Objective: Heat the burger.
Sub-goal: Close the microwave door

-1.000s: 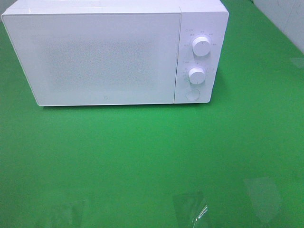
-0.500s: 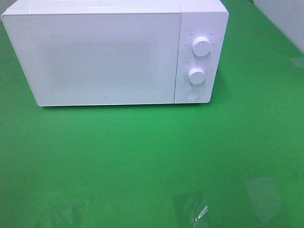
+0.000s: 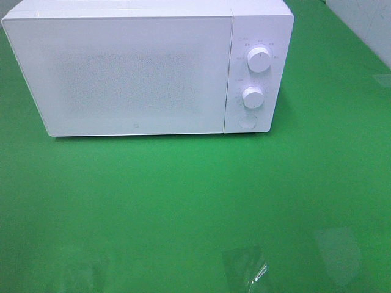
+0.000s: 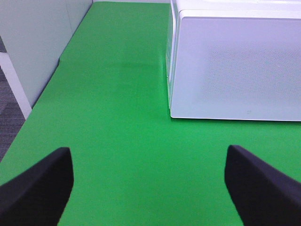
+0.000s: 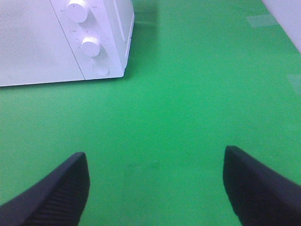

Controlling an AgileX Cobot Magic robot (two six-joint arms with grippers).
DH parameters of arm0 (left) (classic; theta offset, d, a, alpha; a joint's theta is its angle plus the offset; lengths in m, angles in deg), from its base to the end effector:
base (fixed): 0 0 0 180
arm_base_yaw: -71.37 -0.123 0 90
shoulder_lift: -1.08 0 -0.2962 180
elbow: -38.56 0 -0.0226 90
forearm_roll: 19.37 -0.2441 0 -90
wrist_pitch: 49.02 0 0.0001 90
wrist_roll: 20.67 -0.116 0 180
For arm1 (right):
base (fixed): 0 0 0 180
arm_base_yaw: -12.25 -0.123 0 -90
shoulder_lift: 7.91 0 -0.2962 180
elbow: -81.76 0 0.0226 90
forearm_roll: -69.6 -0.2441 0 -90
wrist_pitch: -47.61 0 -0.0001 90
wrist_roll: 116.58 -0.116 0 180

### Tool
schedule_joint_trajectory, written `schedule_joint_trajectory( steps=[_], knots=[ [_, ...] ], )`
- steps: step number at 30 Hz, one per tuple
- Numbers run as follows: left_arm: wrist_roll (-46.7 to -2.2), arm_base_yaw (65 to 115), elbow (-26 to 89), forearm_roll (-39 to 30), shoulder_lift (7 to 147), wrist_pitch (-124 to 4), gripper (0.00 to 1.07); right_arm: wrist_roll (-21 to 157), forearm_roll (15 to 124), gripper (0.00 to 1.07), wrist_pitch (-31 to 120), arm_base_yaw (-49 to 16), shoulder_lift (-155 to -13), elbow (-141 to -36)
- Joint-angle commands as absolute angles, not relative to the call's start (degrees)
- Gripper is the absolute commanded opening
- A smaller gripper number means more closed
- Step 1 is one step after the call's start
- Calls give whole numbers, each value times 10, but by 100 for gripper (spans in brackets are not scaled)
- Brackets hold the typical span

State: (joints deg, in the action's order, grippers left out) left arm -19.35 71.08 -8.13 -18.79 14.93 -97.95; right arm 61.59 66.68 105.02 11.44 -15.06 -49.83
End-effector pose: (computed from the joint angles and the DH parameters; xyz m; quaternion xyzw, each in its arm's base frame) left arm 0.0232 -0.0008 0.2949 -0.0120 0.8164 -0.0102 0.5773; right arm 0.0013 0.0050 0.2713 0.0070 0.8334 0.0382 0.5512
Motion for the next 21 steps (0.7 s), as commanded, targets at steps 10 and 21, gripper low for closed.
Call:
schedule_joint_trajectory(
  steps=[10,21],
  knots=[
    [-282,711,-77,-183,150,-1095,78,614,670,76,1048,116,-137,-498],
    [-291,711,-82,-187,150,-1132,77,614,670,76,1048,116,-137,-498]
  ],
)
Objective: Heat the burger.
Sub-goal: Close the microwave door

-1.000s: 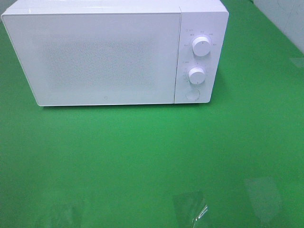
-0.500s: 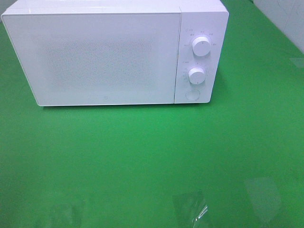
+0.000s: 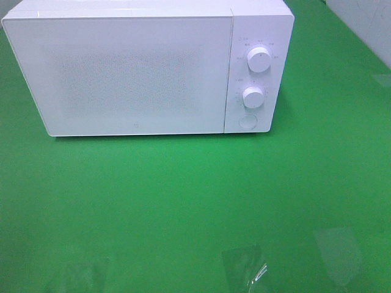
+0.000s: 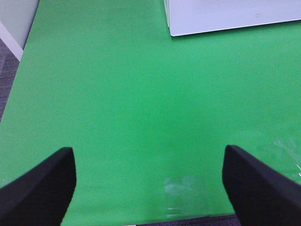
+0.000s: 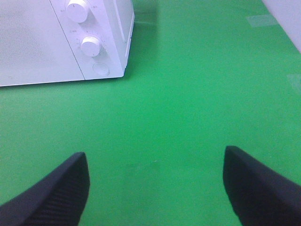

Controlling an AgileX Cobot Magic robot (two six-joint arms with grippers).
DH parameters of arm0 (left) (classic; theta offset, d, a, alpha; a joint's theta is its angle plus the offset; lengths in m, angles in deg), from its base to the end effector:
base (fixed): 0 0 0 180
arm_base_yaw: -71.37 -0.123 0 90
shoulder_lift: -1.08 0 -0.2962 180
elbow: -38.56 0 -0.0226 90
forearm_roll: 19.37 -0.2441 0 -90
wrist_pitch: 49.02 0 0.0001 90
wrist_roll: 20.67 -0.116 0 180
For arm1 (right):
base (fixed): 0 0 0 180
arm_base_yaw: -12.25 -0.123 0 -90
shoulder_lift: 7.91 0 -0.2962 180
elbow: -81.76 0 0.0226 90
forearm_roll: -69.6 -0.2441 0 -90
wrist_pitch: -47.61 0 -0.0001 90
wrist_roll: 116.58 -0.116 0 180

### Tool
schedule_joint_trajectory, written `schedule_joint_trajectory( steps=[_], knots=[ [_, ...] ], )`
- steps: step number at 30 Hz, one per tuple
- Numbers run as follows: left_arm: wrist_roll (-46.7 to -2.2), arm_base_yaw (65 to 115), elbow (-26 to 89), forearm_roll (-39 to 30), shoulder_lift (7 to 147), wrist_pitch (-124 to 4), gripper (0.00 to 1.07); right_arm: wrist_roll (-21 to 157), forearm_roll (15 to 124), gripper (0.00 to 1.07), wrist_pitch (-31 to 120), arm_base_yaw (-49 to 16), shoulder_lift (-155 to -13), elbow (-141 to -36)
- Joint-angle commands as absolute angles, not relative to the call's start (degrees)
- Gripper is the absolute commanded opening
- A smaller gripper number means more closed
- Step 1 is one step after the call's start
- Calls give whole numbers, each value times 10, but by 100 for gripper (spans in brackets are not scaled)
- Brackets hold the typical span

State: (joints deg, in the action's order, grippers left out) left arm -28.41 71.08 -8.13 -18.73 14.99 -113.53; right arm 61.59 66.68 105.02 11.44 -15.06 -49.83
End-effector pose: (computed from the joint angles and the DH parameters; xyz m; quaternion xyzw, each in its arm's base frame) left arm 0.0089 -0.0011 0.2669 0.0578 0.8856 0.0267 0.4601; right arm 0.0013 0.0050 0.2713 0.0070 0.8334 0.0382 0.5512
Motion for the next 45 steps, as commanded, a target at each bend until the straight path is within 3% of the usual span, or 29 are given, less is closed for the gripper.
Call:
schedule_joint_trajectory(
  steps=[1,5,30,36,45],
  knots=[
    [-291,711,-82,-187,150,-1132,77,614,670,76,1048,116,-137,-498],
    [-310,711,-85,-187,150,-1123,77,614,670,76,1048,116,-137,-498],
    [-317,711,-85,-179,150,-1119,77,613,670,76,1005,114,-175,-513],
    [-316,711,-85,-179,150,-1094,77,612,674,76,809,114,-218,-478],
    [-316,711,-85,-179,150,-1079,77,612,665,76,733,114,-275,-456]
  ],
)
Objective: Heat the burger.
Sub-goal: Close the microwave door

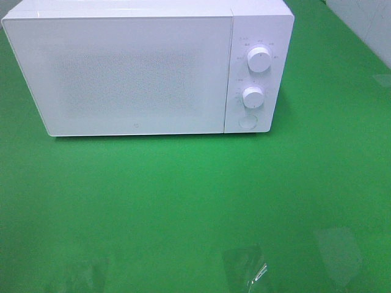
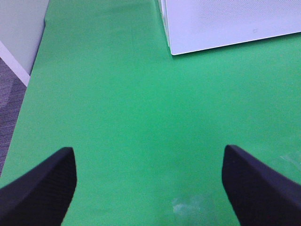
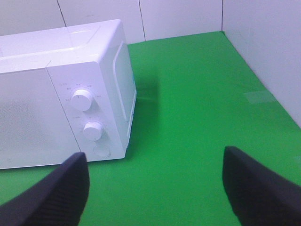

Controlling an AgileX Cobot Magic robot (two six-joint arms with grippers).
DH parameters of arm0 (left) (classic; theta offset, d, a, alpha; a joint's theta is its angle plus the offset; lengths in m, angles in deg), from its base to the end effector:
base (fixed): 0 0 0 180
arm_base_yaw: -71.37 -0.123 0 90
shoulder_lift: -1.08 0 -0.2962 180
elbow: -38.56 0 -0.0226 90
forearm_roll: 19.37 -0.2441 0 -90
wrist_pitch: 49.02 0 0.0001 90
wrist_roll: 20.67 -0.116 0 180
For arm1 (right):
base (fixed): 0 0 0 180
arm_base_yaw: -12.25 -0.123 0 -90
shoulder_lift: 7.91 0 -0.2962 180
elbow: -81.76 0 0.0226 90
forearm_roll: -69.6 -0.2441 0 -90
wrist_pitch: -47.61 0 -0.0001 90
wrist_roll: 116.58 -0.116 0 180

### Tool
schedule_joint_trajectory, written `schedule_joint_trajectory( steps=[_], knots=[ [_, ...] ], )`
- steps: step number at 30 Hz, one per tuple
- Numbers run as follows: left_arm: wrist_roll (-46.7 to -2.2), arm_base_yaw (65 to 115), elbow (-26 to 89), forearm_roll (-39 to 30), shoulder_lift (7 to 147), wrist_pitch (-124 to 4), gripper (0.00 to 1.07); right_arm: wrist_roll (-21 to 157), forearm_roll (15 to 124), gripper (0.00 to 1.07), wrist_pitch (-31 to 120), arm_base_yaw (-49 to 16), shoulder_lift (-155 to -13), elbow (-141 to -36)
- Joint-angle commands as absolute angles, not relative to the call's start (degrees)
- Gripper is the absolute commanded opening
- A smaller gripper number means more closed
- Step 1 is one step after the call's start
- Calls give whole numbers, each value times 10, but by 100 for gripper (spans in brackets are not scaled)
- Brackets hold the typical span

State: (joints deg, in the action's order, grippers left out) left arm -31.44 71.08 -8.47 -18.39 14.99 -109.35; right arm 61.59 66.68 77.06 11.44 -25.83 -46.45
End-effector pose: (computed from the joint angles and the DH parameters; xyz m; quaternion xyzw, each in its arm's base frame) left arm 0.0140 -0.0017 0.2722 0.0795 0.8678 0.0387 0.4889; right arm 0.0537 0.0037 0.3015 0.0155 0.7610 0.0388 0.6475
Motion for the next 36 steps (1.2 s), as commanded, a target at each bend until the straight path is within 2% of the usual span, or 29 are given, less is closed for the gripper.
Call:
schedule_joint_trajectory(
  steps=[1,15,21,30,36],
  knots=[
    [-316,711,-85,-179,150,-1077,77,612,659,76,700,114,-290,-446],
    [-316,711,-85,-179,150,-1077,77,576,655,76,462,114,-375,-353],
    [-316,711,-85,-180,108,-1076,77,496,656,76,300,114,-470,-299],
    [-316,711,-85,-181,69,-1076,77,450,662,76,196,114,-595,-291],
    [-316,711,-85,-182,69,-1076,77,335,684,76,98,114,-716,-291]
  ],
)
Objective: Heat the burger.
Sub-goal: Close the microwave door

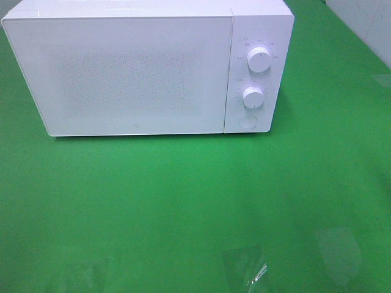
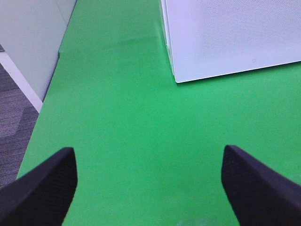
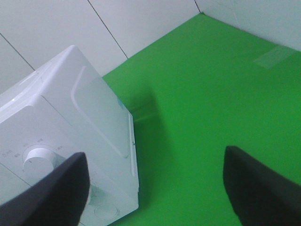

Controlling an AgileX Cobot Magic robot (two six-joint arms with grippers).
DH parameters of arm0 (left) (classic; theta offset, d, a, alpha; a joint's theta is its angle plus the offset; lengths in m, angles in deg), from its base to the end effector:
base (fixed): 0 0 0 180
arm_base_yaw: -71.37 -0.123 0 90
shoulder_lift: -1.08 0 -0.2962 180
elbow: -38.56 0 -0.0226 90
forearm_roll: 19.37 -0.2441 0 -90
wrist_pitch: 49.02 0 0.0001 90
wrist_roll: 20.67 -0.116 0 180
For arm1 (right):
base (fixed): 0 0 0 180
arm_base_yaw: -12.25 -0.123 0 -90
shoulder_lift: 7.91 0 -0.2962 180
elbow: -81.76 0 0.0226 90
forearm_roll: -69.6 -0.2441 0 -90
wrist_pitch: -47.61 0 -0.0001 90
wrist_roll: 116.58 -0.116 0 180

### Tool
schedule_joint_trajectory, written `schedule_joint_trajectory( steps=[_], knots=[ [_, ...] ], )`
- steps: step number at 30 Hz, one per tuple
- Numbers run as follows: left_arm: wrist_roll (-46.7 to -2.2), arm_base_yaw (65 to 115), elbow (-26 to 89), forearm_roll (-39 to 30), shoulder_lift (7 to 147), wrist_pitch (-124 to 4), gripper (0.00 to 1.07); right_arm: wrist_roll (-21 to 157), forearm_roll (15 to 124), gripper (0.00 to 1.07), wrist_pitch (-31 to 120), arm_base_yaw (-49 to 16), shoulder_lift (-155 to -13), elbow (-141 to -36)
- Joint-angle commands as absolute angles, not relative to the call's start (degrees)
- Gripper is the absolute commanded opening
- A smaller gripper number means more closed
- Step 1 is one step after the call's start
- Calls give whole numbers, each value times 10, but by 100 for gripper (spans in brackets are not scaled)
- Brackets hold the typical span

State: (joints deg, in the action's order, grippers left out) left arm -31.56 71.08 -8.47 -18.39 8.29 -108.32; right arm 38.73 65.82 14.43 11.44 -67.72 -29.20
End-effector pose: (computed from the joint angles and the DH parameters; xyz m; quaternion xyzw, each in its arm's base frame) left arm -0.0027 -0.0017 0.2748 0.0776 0.8328 0.0449 0.5462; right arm 0.1707 -0.0018 0.2318 0.1851 0.7180 0.1531 0.6532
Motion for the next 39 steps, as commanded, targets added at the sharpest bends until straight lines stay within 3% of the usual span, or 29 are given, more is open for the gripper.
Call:
schedule_joint_trajectory(
  steps=[1,7,24,30,32,33,34,39],
  knots=[
    [-316,711,-85,-182,69,-1076,77,335,684,76,98,114,-716,-291],
    [-316,711,-85,-183,69,-1076,77,170,779,76,-44,114,-856,-291],
    [-316,711,-85,-183,69,-1076,77,30,811,76,-224,109,-1094,-291],
    [-316,711,-85,-183,69,-1076,77,25,744,76,-235,18,-1134,-291],
    [-316,711,-85,-183,69,-1076,77,14,663,76,-250,-45,-1146,-291],
    [-316,711,-85,-183,69,-1076,77,14,663,76,-250,-45,-1146,-291],
    [-316,711,-85,-183,69,-1076,77,-3,592,76,-258,-95,-1149,-291],
    [-316,711,-85,-183,69,-1076,77,-17,511,76,-236,-155,-1150,-310]
  ],
)
